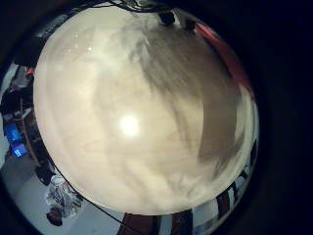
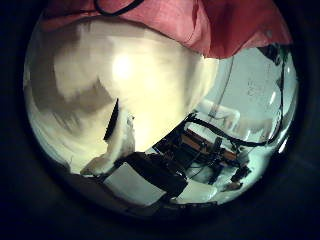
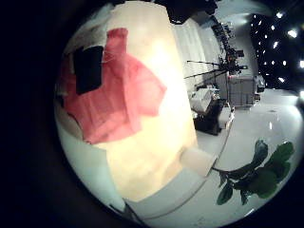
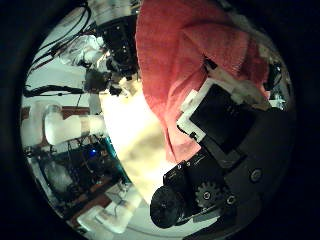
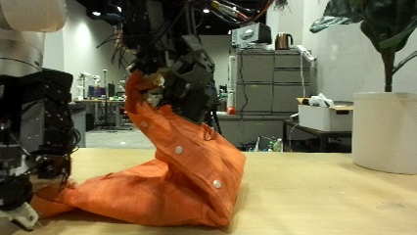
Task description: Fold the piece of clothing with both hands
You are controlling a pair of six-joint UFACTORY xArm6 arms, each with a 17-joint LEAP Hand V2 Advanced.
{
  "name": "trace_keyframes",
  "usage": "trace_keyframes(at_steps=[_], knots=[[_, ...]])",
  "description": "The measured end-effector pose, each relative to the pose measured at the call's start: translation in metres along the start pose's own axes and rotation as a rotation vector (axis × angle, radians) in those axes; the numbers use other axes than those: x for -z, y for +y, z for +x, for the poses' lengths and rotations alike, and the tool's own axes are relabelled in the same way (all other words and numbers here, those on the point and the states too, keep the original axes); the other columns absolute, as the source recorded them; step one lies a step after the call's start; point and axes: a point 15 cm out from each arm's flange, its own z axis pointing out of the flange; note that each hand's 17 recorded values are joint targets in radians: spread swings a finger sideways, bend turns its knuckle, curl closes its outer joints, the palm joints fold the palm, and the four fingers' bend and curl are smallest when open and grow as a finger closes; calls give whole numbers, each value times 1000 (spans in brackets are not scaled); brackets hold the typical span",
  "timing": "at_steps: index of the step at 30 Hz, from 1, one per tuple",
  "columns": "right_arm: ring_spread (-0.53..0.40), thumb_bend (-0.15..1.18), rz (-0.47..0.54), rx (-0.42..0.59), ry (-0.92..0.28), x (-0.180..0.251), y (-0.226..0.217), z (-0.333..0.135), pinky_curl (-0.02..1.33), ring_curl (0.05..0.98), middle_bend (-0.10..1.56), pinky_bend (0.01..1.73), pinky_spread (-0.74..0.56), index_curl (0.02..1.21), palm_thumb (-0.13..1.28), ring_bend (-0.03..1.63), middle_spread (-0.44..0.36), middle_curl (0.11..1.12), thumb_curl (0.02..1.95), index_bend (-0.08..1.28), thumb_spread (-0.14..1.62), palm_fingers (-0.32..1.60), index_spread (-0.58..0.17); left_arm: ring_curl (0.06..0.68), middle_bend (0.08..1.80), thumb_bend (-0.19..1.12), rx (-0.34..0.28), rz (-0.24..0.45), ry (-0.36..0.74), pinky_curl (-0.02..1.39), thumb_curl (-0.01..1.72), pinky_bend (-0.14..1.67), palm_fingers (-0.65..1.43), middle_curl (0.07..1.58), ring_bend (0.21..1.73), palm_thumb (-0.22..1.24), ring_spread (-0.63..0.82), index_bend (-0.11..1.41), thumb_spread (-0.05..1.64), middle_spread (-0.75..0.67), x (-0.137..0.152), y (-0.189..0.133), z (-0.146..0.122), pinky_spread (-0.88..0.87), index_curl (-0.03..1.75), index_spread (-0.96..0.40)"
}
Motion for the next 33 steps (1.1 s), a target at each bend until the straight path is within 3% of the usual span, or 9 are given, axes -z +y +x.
trace_keyframes(at_steps=[4,10,17,22,23,24,26,29,33], knots=[[-244,92,69,-37,-66,-18,-22,-11,1103,819,1298,1039,-316,945,1118,1299,-130,830,1181,986,1015,1063,-255,229,195,-15,-2,27,-14,321,352,271,-9,316,451,542,512,152,1218,288,14,4,3,511,253,178],[-244,80,78,-77,-68,-29,-17,6,1105,820,1289,1032,-319,950,1114,1296,-132,834,1182,979,1038,1066,-258,230,195,-15,2,90,-32,321,351,273,-10,318,454,542,514,152,1218,294,50,19,12,511,255,178],[-246,-30,120,-108,-83,-39,-27,8,1061,789,1225,1006,-344,947,929,1265,-142,826,1065,937,1097,1037,-270,229,206,-20,59,233,-89,320,353,267,3,324,453,529,517,156,1202,296,115,44,4,510,258,171],[-276,-22,115,-116,-84,-42,-24,12,958,737,1121,955,-459,907,896,1220,-165,794,927,711,1141,824,-308,229,212,-18,87,286,-116,319,355,260,17,330,460,521,515,155,1188,281,135,59,0,498,261,165],[-287,-39,114,-115,-84,-42,-23,12,938,735,1075,948,-493,851,860,1256,-168,782,896,486,1141,575,-310,228,213,-16,95,287,-116,318,357,260,19,332,459,524,515,156,1185,280,135,62,-2,499,263,161],[-292,-43,114,-113,-85,-42,-23,12,928,732,1018,947,-501,829,837,1260,-171,765,867,393,1140,423,-317,228,212,-17,101,280,-111,318,358,260,19,332,459,525,515,156,1183,278,131,65,-2,498,264,160],[-280,-47,119,-93,-81,-36,-22,14,917,714,862,891,-426,731,791,1218,-139,712,811,243,1135,87,-359,226,214,-17,102,270,-104,318,360,260,23,334,456,526,514,157,1180,271,126,67,-1,502,266,158],[-193,-51,144,-88,-98,-27,-23,16,880,608,585,885,-234,582,704,1005,-66,585,729,162,1141,-116,-401,225,214,-19,103,258,-97,317,362,257,23,336,456,525,514,156,1174,265,119,69,0,499,268,156],[10,-36,211,-84,-172,-2,-25,13,823,493,433,845,45,478,641,785,14,488,642,133,1149,-132,-403,224,213,-18,105,249,-92,317,364,258,24,337,455,524,510,155,1169,256,113,72,3,503,269,152]])
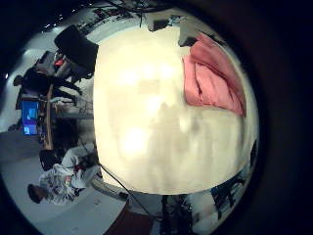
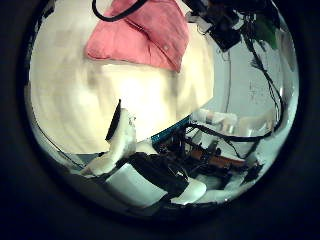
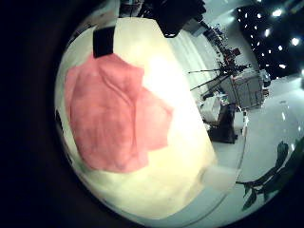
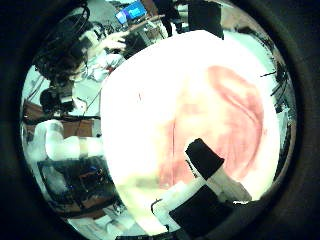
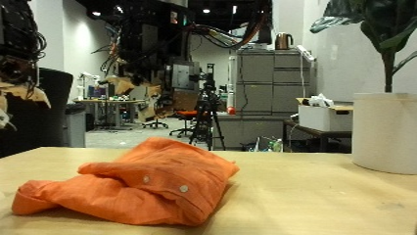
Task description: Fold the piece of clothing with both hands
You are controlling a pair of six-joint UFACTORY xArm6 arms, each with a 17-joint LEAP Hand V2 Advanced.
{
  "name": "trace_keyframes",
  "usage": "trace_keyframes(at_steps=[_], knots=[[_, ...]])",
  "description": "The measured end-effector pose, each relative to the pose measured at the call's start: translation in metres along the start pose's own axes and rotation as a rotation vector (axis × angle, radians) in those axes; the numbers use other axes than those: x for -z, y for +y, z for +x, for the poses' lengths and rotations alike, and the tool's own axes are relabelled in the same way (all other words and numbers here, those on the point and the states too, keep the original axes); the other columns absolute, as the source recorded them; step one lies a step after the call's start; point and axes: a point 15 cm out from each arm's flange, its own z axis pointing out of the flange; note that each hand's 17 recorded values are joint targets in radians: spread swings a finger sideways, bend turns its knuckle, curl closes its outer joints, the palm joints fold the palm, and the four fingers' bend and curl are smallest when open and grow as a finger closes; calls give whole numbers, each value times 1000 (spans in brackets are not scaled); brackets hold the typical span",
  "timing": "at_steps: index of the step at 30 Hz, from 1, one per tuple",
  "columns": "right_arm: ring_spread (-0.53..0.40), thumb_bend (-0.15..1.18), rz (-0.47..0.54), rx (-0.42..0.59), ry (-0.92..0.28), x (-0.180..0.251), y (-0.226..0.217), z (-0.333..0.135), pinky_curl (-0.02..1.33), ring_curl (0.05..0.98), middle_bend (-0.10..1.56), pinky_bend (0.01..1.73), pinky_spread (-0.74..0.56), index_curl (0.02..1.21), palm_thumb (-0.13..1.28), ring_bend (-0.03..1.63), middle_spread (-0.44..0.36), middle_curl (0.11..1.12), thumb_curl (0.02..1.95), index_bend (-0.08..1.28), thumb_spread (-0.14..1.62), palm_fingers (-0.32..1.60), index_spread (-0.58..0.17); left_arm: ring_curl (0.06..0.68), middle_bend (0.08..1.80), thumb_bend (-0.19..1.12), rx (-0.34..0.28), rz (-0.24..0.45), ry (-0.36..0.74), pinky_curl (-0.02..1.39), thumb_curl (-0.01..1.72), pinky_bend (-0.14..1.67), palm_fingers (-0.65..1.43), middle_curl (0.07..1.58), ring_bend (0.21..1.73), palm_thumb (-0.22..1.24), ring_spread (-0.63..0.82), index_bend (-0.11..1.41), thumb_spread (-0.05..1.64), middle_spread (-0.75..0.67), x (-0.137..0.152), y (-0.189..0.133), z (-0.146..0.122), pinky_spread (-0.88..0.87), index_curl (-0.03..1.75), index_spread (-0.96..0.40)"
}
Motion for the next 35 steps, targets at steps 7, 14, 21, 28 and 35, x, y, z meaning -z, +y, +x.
trace_keyframes(at_steps=[7,14,21,28,35], knots=[[140,58,24,-157,-104,74,43,24,684,394,329,660,335,397,866,659,52,413,637,185,1148,-12,-385,224,209,-18,4,-13,8,318,366,260,26,338,458,523,507,156,1167,252,11,12,8,503,272,151],[149,36,-40,-278,-110,155,113,35,544,331,317,444,388,390,967,550,22,385,662,216,1080,66,-377,224,207,-19,-5,-8,-2,319,365,259,26,340,458,519,511,155,1164,262,42,32,36,503,274,152],[169,-23,-162,-461,-71,203,212,44,471,288,276,366,386,370,908,461,33,361,652,184,1074,92,-357,222,212,-18,-21,-47,-5,317,364,253,51,340,454,519,511,160,1163,267,53,49,77,501,279,145],[201,-30,-359,-537,-74,201,281,37,415,253,233,302,368,354,780,355,66,345,600,181,1142,72,-320,220,213,-18,6,-149,-38,319,364,247,59,343,446,519,508,158,1163,266,58,75,101,491,283,143],[219,-17,-435,-551,-91,197,304,28,378,235,200,265,357,336,727,292,86,337,539,170,1213,67,-300,220,215,-18,21,-196,-27,321,364,247,57,344,446,519,513,154,1163,266,47,85,109,489,280,142]])
